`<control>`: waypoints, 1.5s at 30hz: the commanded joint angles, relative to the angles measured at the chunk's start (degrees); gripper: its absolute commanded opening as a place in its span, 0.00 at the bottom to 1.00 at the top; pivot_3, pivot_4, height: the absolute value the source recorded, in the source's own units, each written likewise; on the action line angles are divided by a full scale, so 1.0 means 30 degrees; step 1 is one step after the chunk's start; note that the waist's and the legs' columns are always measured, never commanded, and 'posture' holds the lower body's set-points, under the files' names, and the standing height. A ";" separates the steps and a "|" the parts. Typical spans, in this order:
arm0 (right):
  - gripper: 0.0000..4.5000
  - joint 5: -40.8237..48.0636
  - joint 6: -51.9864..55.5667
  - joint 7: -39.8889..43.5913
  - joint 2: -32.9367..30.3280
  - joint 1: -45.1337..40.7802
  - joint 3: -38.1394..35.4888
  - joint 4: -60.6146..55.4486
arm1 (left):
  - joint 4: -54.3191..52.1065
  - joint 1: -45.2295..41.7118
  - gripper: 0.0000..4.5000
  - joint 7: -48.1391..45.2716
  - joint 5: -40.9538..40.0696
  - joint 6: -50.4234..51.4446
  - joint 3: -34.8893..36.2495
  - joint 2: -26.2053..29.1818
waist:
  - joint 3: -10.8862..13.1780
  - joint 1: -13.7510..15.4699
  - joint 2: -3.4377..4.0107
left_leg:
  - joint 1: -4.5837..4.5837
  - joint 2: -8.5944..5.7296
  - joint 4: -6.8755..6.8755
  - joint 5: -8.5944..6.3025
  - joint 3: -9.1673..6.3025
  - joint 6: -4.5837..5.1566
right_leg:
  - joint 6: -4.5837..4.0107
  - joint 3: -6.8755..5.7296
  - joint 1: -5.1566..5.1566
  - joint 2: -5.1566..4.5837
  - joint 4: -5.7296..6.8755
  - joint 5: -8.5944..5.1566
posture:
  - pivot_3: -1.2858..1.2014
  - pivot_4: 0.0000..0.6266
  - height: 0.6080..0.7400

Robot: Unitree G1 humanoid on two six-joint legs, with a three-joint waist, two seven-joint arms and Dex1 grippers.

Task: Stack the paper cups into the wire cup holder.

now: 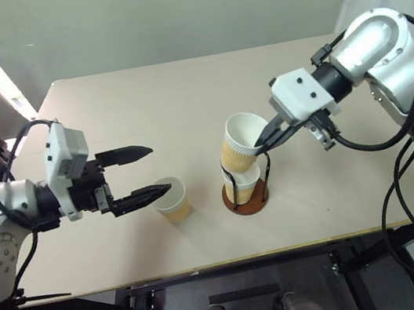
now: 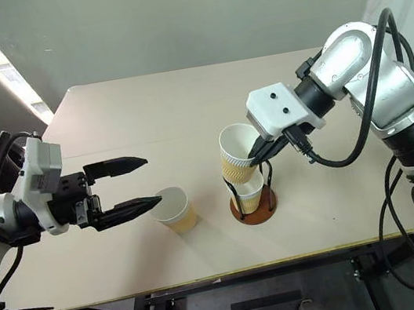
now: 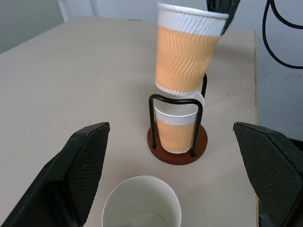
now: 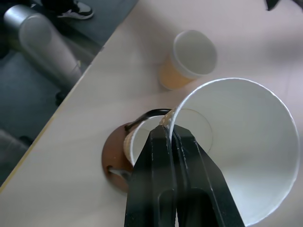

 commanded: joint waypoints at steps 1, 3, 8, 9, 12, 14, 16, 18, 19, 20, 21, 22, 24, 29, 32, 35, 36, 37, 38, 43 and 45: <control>0.01 0.0211 -0.0186 0.0086 -0.0443 -0.0098 0.0191 -0.0401 | -0.0450 0.0112 1.00 -0.0184 -0.0208 -0.0068 0.0459 0.0357 | 0.0000 0.0001 0.0000 | -0.0003 0.0000 -0.0001 -0.0001 -0.0001 0.0000 | -0.0001 -0.0001 -0.0002 0.0000 0.0000 0.0000 | 0.52 0.24 1.00; 0.01 0.0113 -0.0308 0.0086 -0.0537 0.0015 0.0395 -0.0417 | -0.0478 0.0209 1.00 -0.0232 -0.0220 -0.0094 0.0480 0.0370 | 0.0000 0.0002 0.0000 | -0.0003 0.0003 -0.0001 -0.0001 -0.0002 0.0001 | 0.0000 -0.0004 -0.0004 0.0000 0.0001 0.0000 | 0.52 0.24 1.00; 0.01 0.0076 -0.0392 0.0086 -0.0582 0.0101 0.0579 -0.0366 | -0.0560 0.0313 1.00 -0.0196 -0.0184 -0.0150 0.0423 0.0307 | 0.0000 -0.0001 0.0000 | -0.0002 0.0003 0.0000 -0.0004 -0.0001 0.0004 | -0.0001 -0.0001 -0.0005 0.0001 0.0006 0.0001 | 0.52 0.24 1.00; 0.01 0.0058 -0.0445 0.0086 -0.0577 0.0129 0.0619 -0.0394 | -0.0562 0.0329 1.00 -0.0198 -0.0173 -0.0166 0.0420 0.0304 | -0.0001 0.0000 -0.0001 | -0.0002 0.0003 0.0000 -0.0003 -0.0002 0.0004 | -0.0001 -0.0001 -0.0005 0.0000 0.0007 0.0001 | 0.52 0.24 1.00; 0.01 -0.0263 -0.0532 0.0086 -0.0373 0.0245 0.0635 -0.0436 | -0.0542 0.0339 1.00 -0.0217 -0.0135 -0.0210 0.0399 0.0305 | -0.0001 0.0000 -0.0001 | -0.0003 0.0003 0.0000 -0.0004 -0.0001 0.0004 | -0.0002 0.0000 -0.0005 0.0000 0.0007 0.0001 | 0.52 0.24 1.00; 0.09 -0.0602 -0.0493 0.0085 -0.0230 0.0293 0.0655 -0.0392 | -0.0516 0.0329 1.00 -0.0247 -0.0084 -0.0254 0.0352 0.0307 | -0.0001 -0.0001 -0.0001 | -0.0002 0.0003 0.0000 -0.0004 -0.0001 0.0004 | -0.0002 -0.0001 -0.0005 0.0001 0.0007 0.0001 | 0.52 0.24 1.00; 0.20 -0.0729 -0.0425 0.0085 -0.0188 0.0310 0.0667 -0.0388 | -0.0498 0.0304 1.00 -0.0272 -0.0058 -0.0274 0.0317 0.0308 | -0.0001 0.0000 -0.0001 | -0.0002 0.0004 0.0000 -0.0004 -0.0002 0.0005 | -0.0002 -0.0002 -0.0006 0.0000 0.0007 0.0001 | 0.52 0.24 1.00; 0.36 -0.0745 -0.0348 0.0086 -0.0222 0.0314 0.0701 -0.0444 | -0.0462 0.0259 1.00 -0.0316 -0.0014 -0.0286 0.0272 0.0310 | -0.0001 0.0000 -0.0001 | -0.0002 0.0003 0.0000 -0.0005 -0.0002 0.0005 | -0.0002 -0.0002 -0.0006 0.0001 0.0007 0.0001 | 0.52 0.24 1.00; 0.44 -0.0750 -0.0314 0.0086 -0.0223 0.0297 0.0693 -0.0445 | -0.0431 0.0233 1.00 -0.0351 0.0016 -0.0295 0.0242 0.0311 | -0.0001 0.0000 -0.0001 | -0.0003 0.0003 0.0000 -0.0005 -0.0001 0.0006 | -0.0002 -0.0001 -0.0006 0.0001 0.0007 0.0001 | 0.52 0.24 1.00; 0.52 -0.0784 -0.0284 0.0086 -0.0215 0.0281 0.0667 -0.0431 | -0.0401 0.0216 1.00 -0.0391 0.0048 -0.0310 0.0213 0.0314 | -0.0001 0.0000 -0.0001 | -0.0003 0.0003 0.0000 -0.0005 -0.0001 0.0006 | -0.0003 0.0000 -0.0006 0.0000 0.0007 0.0002 | 0.52 0.24 1.00; 0.60 -0.0822 -0.0262 0.0086 -0.0211 0.0269 0.0627 -0.0414 | -0.0386 0.0205 1.00 -0.0423 0.0064 -0.0316 0.0193 0.0313 | -0.0001 0.0001 -0.0001 | -0.0003 0.0003 0.0000 -0.0005 -0.0001 0.0006 | -0.0003 -0.0001 -0.0006 0.0000 0.0007 0.0001 | 0.52 0.24 1.00; 0.68 -0.0864 -0.0246 0.0086 -0.0201 0.0258 0.0580 -0.0386 | -0.0364 0.0184 1.00 -0.0449 0.0080 -0.0322 0.0162 0.0307 | -0.0001 0.0000 -0.0001 | -0.0003 0.0004 0.0000 -0.0005 -0.0002 0.0006 | -0.0003 -0.0001 -0.0007 0.0000 0.0007 0.0001 | 0.52 0.24 1.00; 0.83 -0.0942 -0.0128 0.0085 -0.0178 0.0263 0.0403 -0.0342 | -0.0302 0.0104 1.00 -0.0517 0.0151 -0.0360 0.0043 0.0315 | -0.0001 0.0001 -0.0001 | -0.0002 0.0003 0.0000 -0.0005 -0.0001 0.0005 | -0.0003 -0.0001 -0.0006 0.0000 0.0007 0.0001 | 0.52 0.24 1.00; 0.99 -0.0258 0.1297 -0.0548 0.0119 0.0641 -0.1398 -0.0099 | 0.1440 -0.1221 1.00 -0.1950 0.1602 -0.1369 -0.1245 0.1297 | -0.0002 0.0022 -0.0005 | -0.0003 0.0003 0.0004 -0.0005 -0.0003 0.0006 | -0.0008 -0.0001 -0.0009 0.0001 0.0010 0.0005 | 0.52 0.24 1.00; 0.99 0.1575 0.4633 -0.3316 0.1733 0.0809 -0.3641 -0.0108 | 0.4032 -0.3278 1.00 -0.3752 0.3637 -0.2774 -0.3221 0.2429 | -0.0003 0.0026 -0.0006 | -0.0001 0.0008 0.0007 -0.0003 -0.0003 0.0004 | -0.0013 0.0006 -0.0019 0.0006 0.0022 0.0008 | 0.52 0.24 1.00; 0.99 0.2372 0.6627 -0.5298 0.2949 0.1426 -0.4771 -0.1069 | 0.6374 -0.5626 1.00 -0.5493 0.5429 -0.4136 -0.5278 0.2660 | -0.0004 0.0029 -0.0007 | -0.0002 0.0011 0.0003 0.0001 -0.0005 0.0002 | -0.0028 0.0019 -0.0038 0.0014 0.0024 0.0016 | 0.52 0.24 1.00; 0.99 0.2560 0.7516 -0.6289 0.3437 0.1783 -0.4987 -0.1630 | 0.7295 -0.6584 1.00 -0.6033 0.6315 -0.4696 -0.6176 0.2539 | -0.0006 0.0042 -0.0011 | -0.0005 0.0010 0.0004 0.0000 -0.0004 0.0003 | -0.0029 0.0020 -0.0040 0.0014 0.0020 0.0016 | 0.52 0.24 1.00; 0.99 0.2711 0.8333 -0.7203 0.3879 0.2138 -0.5114 -0.2198 | 0.8162 -0.7378 1.00 -0.6598 0.7245 -0.5422 -0.7036 0.2407 | -0.0011 0.0063 -0.0020 | -0.0015 0.0010 0.0003 -0.0003 -0.0005 0.0005 | -0.0030 0.0021 -0.0043 0.0013 0.0012 0.0015 | 0.52 0.24 1.00; 0.99 0.2854 0.9093 -0.7992 0.4229 0.2545 -0.5204 -0.2810 | 0.8980 -0.8169 1.00 -0.7230 0.8001 -0.6017 -0.7858 0.2178 | -0.0012 0.0080 -0.0022 | -0.0020 0.0010 0.0004 -0.0006 -0.0009 0.0008 | -0.0031 0.0017 -0.0042 0.0013 0.0011 0.0014 | 0.52 0.24 1.00; 0.99 0.3400 1.1016 -0.9528 0.4242 0.4543 -0.5552 -0.5342 | 1.1687 -1.0830 1.00 -0.9142 1.0588 -0.8119 -1.0491 0.0624 | -0.0010 0.0146 -0.0024 | -0.0118 0.0001 0.0036 -0.0034 -0.0013 0.0040 | -0.0018 0.0015 -0.0097 0.0008 -0.0023 0.0022 | 0.52 0.24 1.00; 0.99 0.3624 1.1324 -0.9673 0.3813 0.4991 -0.5876 -0.5796 | 1.2260 -1.1409 1.00 -0.9445 1.1349 -0.8685 -1.1220 -0.0111 | -0.0010 0.0148 -0.0024 | -0.0165 0.0001 0.0074 -0.0046 -0.0014 0.0057 | 0.0008 0.0010 -0.0110 0.0008 -0.0044 0.0036 | 0.52 0.24 1.00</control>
